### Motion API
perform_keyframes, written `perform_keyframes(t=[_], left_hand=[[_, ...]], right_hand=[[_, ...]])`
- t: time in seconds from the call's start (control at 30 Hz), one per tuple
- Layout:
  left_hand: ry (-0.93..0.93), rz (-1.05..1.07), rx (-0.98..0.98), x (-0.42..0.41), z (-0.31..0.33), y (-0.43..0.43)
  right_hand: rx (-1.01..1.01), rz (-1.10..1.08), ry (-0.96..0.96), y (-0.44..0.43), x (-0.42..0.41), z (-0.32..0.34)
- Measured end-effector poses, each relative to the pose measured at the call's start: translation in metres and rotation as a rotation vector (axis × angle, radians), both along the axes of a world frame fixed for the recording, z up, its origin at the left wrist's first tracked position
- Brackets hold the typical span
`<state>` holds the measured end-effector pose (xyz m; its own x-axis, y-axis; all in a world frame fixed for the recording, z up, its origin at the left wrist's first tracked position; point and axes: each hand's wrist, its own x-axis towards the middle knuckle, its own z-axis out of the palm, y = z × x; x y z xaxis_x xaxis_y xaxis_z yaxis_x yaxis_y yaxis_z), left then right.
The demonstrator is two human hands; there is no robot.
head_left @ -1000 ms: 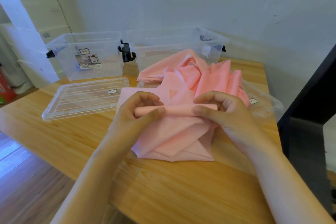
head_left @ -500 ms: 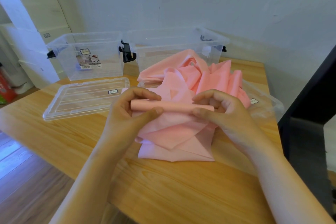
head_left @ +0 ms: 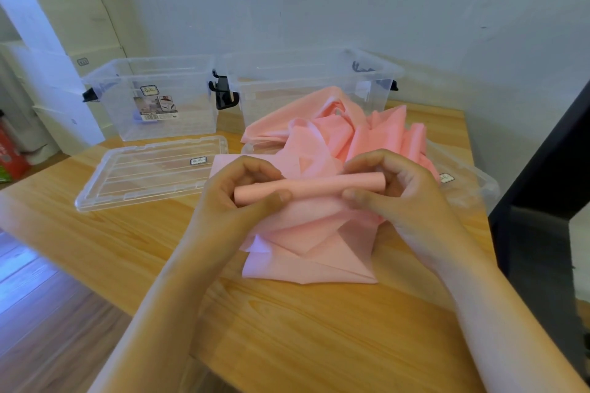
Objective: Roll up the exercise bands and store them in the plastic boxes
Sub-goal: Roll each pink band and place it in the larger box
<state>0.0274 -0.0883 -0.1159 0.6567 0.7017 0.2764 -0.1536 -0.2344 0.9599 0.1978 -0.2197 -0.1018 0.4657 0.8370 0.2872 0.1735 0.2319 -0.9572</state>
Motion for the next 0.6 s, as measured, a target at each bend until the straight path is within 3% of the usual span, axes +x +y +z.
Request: perform_keyframes(t=[0.33, 0.5, 0.6], left_hand=[[-0.1, -0.094, -0.144, -0.0049, 0.0043, -0.0027], [-0.017, 0.043, -0.001, -0.0022, 0.0009, -0.0024], [-0.02, 0.044, 0.021, 0.0003, 0.0006, -0.0031]], right_hand=[[-0.107, 0.271, 0.157, -0.0083, -0.0049, 0.0061], [-0.13, 0.043, -0.035, -0.0029, -0.0057, 0.0032], [-0.11, 0.004, -0.034, -0.0019, -0.005, 0.0025]])
